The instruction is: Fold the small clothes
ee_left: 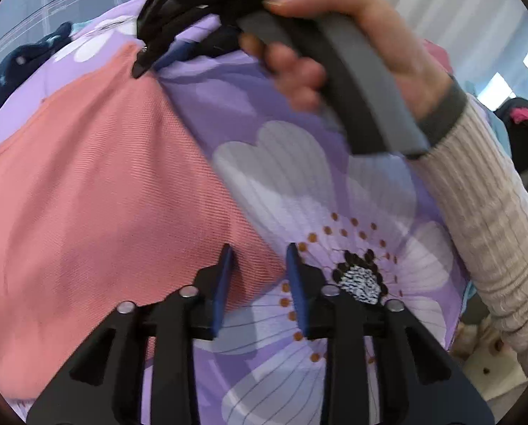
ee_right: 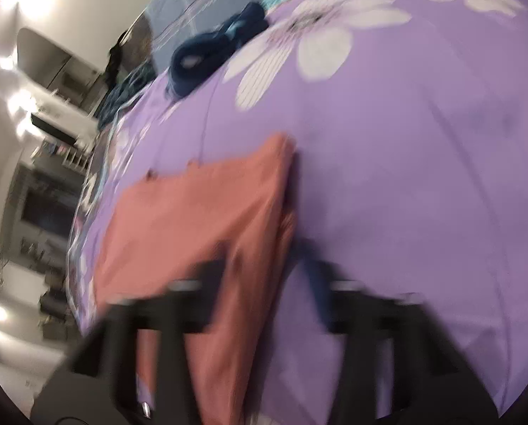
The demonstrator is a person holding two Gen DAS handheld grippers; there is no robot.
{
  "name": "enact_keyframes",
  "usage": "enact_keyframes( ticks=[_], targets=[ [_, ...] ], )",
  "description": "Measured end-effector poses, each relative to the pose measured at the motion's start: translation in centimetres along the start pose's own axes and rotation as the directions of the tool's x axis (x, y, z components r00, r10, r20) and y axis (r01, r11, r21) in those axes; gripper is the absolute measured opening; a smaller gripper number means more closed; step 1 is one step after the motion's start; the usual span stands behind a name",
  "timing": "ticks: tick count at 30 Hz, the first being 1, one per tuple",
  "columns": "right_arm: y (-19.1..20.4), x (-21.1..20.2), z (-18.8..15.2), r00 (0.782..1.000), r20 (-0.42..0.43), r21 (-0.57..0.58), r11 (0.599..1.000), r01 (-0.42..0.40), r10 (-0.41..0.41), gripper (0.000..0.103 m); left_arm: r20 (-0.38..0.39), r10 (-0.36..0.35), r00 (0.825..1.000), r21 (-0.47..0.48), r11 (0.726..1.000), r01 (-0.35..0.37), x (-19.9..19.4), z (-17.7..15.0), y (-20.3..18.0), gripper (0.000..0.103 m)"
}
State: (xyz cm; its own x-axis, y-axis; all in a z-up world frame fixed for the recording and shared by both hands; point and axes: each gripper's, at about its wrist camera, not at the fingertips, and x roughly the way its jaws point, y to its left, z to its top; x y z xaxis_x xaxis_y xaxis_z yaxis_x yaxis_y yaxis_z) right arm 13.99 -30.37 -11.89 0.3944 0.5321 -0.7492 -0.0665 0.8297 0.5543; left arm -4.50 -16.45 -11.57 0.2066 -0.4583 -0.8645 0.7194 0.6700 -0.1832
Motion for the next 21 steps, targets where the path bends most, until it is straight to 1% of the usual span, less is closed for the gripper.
enact_keyframes(
  ticks=[1,2,3,4,5,6,7,8,9,11,12,13,14,15,16,17,18,19,20,21],
  targets=[
    [0.0,-0.1,0.2,1.0,0.003,0.015,1.0,-0.017,0.017,0.006,0.01,-0.02,1.0,0.011,1.0,0.019,0.0,-0.1,-0.1,0.028],
    [0.0,-0.4,0.4,0.998,0.026,0.04,0.998,-0.054,0.053,0.005,0.018,-0.038,0.999,0.021,0.999,0.037,0.1,-0.2,-0.3,0.028],
    [0.5,-0.8,0.4,0.996,0.051,0.034,0.997,-0.07,0.068,0.005,0.019,-0.039,0.999,0.031,0.999,0.039,0.2,-0.3,-0.4,0.028],
    [1.1,-1.2,0.4,0.995,0.074,0.003,0.998,-0.063,0.063,0.005,0.018,-0.038,0.999,0.036,0.999,0.037,0.5,-0.5,-0.4,0.028],
    [2.1,-1.3,0.1,0.994,0.104,-0.047,0.999,-0.021,0.026,0.005,0.02,-0.046,0.999,0.031,0.998,0.046,0.7,-0.5,-0.1,0.028],
    [2.4,-1.1,0.0,0.994,0.107,-0.062,0.998,0.014,-0.008,0.005,0.021,-0.057,0.998,0.024,0.998,0.057,0.7,-0.5,0.0,0.028],
    [2.3,-0.2,-0.1,0.992,0.093,-0.071,0.993,0.089,-0.083,0.006,0.02,-0.069,0.997,0.018,0.997,0.068,0.7,-0.5,0.2,0.028],
    [1.8,0.7,-0.1,0.989,0.075,-0.073,0.988,0.134,-0.129,0.006,0.019,-0.074,0.997,0.018,0.997,0.074,0.6,-0.5,0.3,0.028],
    [0.9,1.5,-0.1,0.989,0.054,-0.067,0.988,0.138,-0.135,0.005,0.018,-0.078,0.997,0.017,0.997,0.078,0.6,-0.4,0.4,0.028],
    [-0.2,1.4,-0.2,0.996,0.058,-0.02,0.997,0.072,-0.07,0.006,0.022,-0.086,0.996,0.013,0.996,0.085,0.7,-0.2,1.3,0.03],
    [-0.7,0.7,-0.1,0.997,0.064,0.014,0.999,0.031,-0.032,0.009,0.027,-0.092,0.995,0.009,0.996,0.092,0.5,-0.5,1.3,0.033],
    [-0.9,-0.5,-0.1,0.996,0.085,0.031,0.999,0.018,-0.02,0.011,0.03,-0.105,0.994,0.0,0.995,0.105,0.5,-0.6,1.4,0.037],
    [-0.7,-1.6,-0.2,0.992,0.117,0.024,0.999,0.039,-0.041,0.019,0.032,-0.11,0.993,-0.006,0.994,0.11,0.4,-0.6,1.5,0.039],
    [-0.2,-3.1,-0.5,0.983,0.165,-0.003,0.996,0.087,-0.085,0.02,0.034,-0.113,0.993,-0.01,0.993,0.114,0.4,-0.6,1.5,0.04],
    [0.3,-4.0,-0.8,0.98,0.182,-0.035,0.996,0.087,-0.08,0.02,0.037,-0.117,0.992,-0.011,0.993,0.117,0.3,-0.7,1.5,0.04],
    [0.7,-4.6,-1.3,0.983,0.179,-0.061,0.997,0.052,-0.04,0.02,0.039,-0.121,0.992,-0.014,0.992,0.122,0.2,-0.7,1.6,0.04],
    [1.1,-4.9,-1.9,0.987,0.156,-0.087,0.996,-0.012,0.025,0.02,0.043,-0.124,0.991,-0.017,0.992,0.125,0.2,-0.8,1.6,0.04],
    [1.4,-4.9,-2.4,0.989,0.133,-0.103,0.993,-0.053,0.066,0.02,0.046,-0.129,0.991,-0.02,0.991,0.13,0.1,-0.9,1.8,0.04],
    [1.8,-4.7,-3.2,0.991,0.103,-0.122,0.99,-0.075,0.088,0.025,0.05,-0.134,0.99,-0.022,0.991,0.136,-0.2,-1.3,1.8,0.04],
    [2.0,-4.1,-3.8,0.994,0.077,-0.137,0.988,-0.066,0.077,0.036,0.053,-0.139,0.989,-0.022,0.99,0.14,-0.3,-1.5,2.0,0.041]
  ],
)
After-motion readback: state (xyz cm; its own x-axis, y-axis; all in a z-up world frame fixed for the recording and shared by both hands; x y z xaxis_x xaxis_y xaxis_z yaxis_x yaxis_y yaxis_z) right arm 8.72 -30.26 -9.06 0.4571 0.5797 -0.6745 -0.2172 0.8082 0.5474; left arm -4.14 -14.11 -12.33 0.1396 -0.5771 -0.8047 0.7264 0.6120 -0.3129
